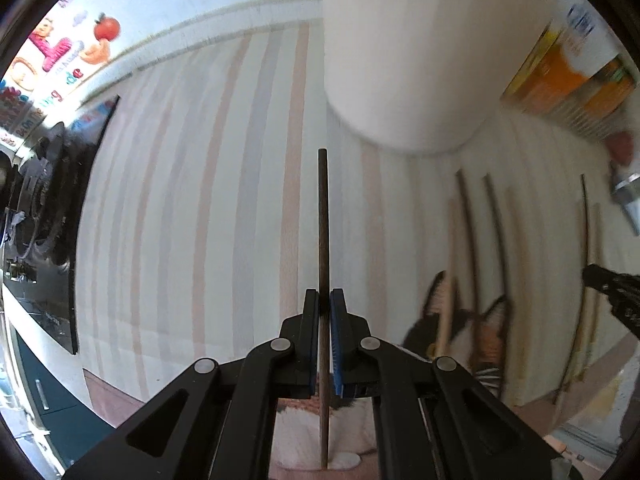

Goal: Organize utensils
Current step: 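Lift the dark chopsticks with both tools and carry them over the holder, then drop both dark chopsticks into the cream holder and open both tools, then return both tools to the row and grasp a wooden chopstick with each, then lift the wooden chopsticks with both tools and carry them over the holder, then lower both wooden chopsticks into the cream holder and open both tools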

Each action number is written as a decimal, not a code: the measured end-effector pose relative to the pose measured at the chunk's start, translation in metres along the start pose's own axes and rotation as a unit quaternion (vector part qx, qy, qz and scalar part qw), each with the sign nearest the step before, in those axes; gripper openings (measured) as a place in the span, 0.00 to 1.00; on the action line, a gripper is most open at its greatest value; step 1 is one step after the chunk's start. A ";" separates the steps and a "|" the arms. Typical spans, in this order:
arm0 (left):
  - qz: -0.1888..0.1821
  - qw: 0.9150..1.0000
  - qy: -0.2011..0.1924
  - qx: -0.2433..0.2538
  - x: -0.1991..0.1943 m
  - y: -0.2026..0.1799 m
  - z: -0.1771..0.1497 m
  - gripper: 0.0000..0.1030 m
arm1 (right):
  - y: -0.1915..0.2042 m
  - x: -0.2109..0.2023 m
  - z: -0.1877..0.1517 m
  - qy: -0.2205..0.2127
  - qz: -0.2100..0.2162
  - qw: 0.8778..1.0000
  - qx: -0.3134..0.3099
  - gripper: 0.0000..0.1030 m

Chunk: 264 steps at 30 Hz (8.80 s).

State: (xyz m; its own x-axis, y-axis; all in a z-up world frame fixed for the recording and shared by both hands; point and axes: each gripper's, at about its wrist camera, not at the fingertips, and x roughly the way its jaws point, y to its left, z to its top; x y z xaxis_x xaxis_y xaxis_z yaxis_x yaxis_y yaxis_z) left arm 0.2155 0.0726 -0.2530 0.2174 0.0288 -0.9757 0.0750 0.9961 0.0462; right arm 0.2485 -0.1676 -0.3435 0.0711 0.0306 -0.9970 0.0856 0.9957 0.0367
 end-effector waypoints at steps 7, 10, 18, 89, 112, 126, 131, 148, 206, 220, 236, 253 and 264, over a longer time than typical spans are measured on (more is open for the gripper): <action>-0.024 0.995 -0.089 -0.024 -0.082 0.010 0.006 0.03 | 0.000 -0.051 -0.005 -0.058 0.039 0.998 -0.004 0.05; -0.026 0.989 -0.144 -0.032 -0.123 0.012 0.013 0.03 | 0.000 -0.082 0.000 -0.096 0.056 0.994 -0.004 0.05; -0.033 0.963 -0.264 -0.048 -0.214 0.032 0.046 0.02 | 0.001 -0.178 0.039 -0.211 0.099 0.973 -0.005 0.05; 0.021 0.991 -0.116 -0.067 -0.084 0.003 0.032 1.00 | -0.010 -0.130 0.039 -0.185 0.066 0.979 0.056 0.87; 0.062 0.997 0.011 0.040 0.025 -0.054 -0.018 0.97 | 0.030 0.018 -0.003 0.015 -0.015 1.000 -0.011 0.07; -0.009 0.995 0.047 0.088 0.042 -0.108 -0.027 0.39 | -0.035 0.005 -0.016 0.030 -0.024 0.999 0.027 0.07; -0.018 0.996 0.054 0.072 0.042 -0.098 -0.025 0.05 | -0.035 0.005 -0.010 0.031 -0.028 0.999 0.024 0.07; 0.017 0.998 0.064 0.007 0.053 -0.047 -0.014 0.05 | -0.008 0.016 -0.005 0.034 -0.005 0.999 -0.002 0.07; -0.103 0.928 -0.344 -0.098 -0.240 0.011 0.198 0.04 | 0.039 -0.277 0.166 -0.355 0.140 0.923 0.049 0.07; -0.081 0.931 -0.341 -0.100 -0.176 0.010 0.246 0.04 | 0.070 -0.247 0.219 -0.411 0.148 0.898 0.052 0.07; -0.121 0.950 -0.276 -0.077 -0.164 0.014 0.219 0.07 | 0.088 -0.222 0.212 -0.382 0.160 0.910 0.004 0.07; -0.010 0.951 -0.291 -0.103 -0.203 0.042 0.100 1.00 | 0.003 -0.253 0.108 -0.355 0.148 0.921 0.068 0.85; 0.005 0.981 -0.188 -0.056 -0.134 -0.011 0.045 1.00 | -0.049 -0.207 0.042 -0.297 0.078 0.944 0.117 0.89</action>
State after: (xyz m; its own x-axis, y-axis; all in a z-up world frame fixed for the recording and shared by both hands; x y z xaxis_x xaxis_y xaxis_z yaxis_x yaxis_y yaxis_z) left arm 0.2291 0.0538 -0.1130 0.5630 0.0271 -0.8260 -0.0319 0.9994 0.0110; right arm 0.2715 -0.2264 -0.1362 0.6398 0.0507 -0.7668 0.2414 0.9340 0.2632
